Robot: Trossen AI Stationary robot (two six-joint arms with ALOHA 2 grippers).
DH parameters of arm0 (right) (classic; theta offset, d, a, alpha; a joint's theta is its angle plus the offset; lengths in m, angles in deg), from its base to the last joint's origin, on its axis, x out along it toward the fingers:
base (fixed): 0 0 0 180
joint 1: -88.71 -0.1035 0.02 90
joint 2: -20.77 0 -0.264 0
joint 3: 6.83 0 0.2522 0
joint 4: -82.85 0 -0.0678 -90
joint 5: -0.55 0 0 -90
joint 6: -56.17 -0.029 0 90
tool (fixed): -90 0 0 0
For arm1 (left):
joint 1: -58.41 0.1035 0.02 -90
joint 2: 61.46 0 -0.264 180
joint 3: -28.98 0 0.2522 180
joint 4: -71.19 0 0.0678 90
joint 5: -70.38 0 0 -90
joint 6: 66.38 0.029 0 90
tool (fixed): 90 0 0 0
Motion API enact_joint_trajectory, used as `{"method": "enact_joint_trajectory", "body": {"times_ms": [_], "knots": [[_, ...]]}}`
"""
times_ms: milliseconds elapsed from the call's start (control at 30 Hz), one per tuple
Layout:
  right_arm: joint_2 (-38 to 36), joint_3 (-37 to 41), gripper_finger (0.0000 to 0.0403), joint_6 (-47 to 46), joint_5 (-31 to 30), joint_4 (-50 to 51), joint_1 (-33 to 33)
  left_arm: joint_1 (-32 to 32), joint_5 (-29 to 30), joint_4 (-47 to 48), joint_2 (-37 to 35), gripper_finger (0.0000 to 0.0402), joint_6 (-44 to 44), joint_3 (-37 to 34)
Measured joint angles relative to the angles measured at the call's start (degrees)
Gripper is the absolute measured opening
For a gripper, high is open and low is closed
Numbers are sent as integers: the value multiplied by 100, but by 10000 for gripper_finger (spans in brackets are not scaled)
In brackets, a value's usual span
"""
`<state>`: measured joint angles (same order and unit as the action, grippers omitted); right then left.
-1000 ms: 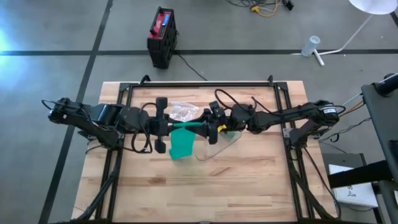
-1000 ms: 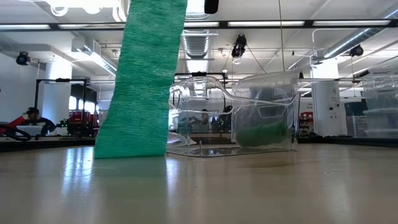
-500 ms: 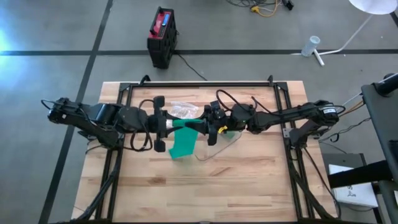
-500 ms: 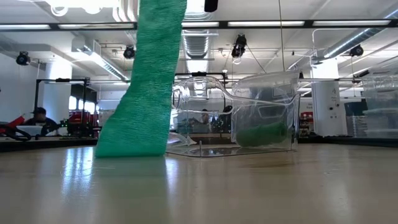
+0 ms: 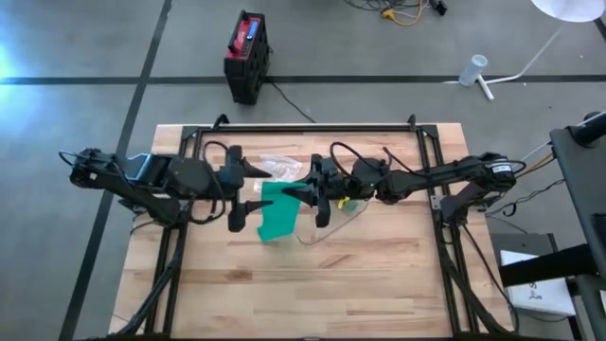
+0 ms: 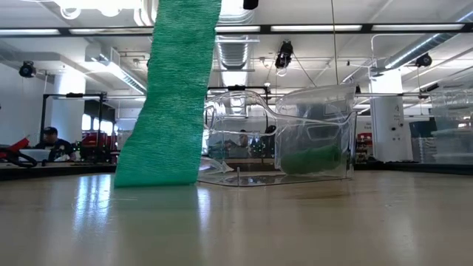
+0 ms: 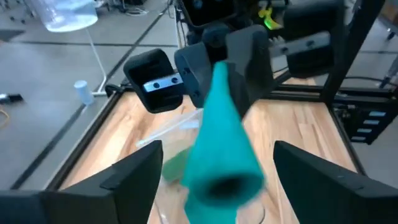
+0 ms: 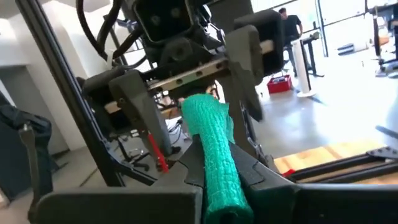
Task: Roll bandage
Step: Roll the dark green bandage
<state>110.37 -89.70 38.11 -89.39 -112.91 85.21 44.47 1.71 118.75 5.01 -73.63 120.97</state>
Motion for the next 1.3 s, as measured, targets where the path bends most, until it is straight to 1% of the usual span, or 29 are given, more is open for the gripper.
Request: {"method": "enact_joint_trajectory", "body": {"times_ms": [67, 133, 233, 267, 333, 400, 467, 533, 567, 600, 700, 767, 867, 1000, 1100, 1200, 1300], "knots": [[0, 0, 18, 149, 43, 1, -2, 98, -171, -87, 61, 290, -112, -2], [0, 0, 18, 267, 53, 2, -22, 213, -473, -110, 74, 276, -215, -2], [0, 0, 18, 492, 320, 0, -33, 401, -871, -141, 80, 244, -234, -2], [0, 0, 18, 524, 390, 2, -37, 436, -923, -132, 79, 229, -236, -2], [0, 0, 18, 583, 429, -2, -54, 487, -1024, -126, 73, 195, -167, -2], [0, 0, 18, 720, 407, -2, -81, 523, -1093, -91, 60, 151, -51, -2], [0, 0, 18, 804, 398, 5, -99, 529, -1189, -66, 58, 100, 7, -2], [0, 0, 18, 888, 418, 43, -110, 534, -1411, -63, 57, 44, 33, -2], [0, -1, 18, 952, 443, 78, -115, 536, -1519, -67, 55, 24, 28, -2], [-1, -4, 18, 1022, 462, 134, -118, 536, -1599, -72, 48, 15, 2, -4], [-9, -17, 22, 1066, 487, 261, -122, 538, -1654, -50, 41, 22, -64, 3], [-9, -17, 33, 1064, 487, 315, -126, 542, -1655, -14, 29, 21, -109, 18], [-9, -17, 66, 1137, 520, 389, -161, 542, -1666, 21, -24, 8, -189, 18], [-11, -11, 121, 1328, 685, 528, -208, 543, -1654, -35, -94, 9, -232, 38], [-9, -1, 159, 1500, 688, 655, -225, 547, -1644, -21, -138, 7, -255, 38], [-9, 0, 183, 1783, 637, 643, -224, 547, -1641, -28, -169, 7, -256, 38], [-9, 0, 190, 2053, 616, 581, -221, 547, -1637, -14, -181, 7, -256, 38]]}}
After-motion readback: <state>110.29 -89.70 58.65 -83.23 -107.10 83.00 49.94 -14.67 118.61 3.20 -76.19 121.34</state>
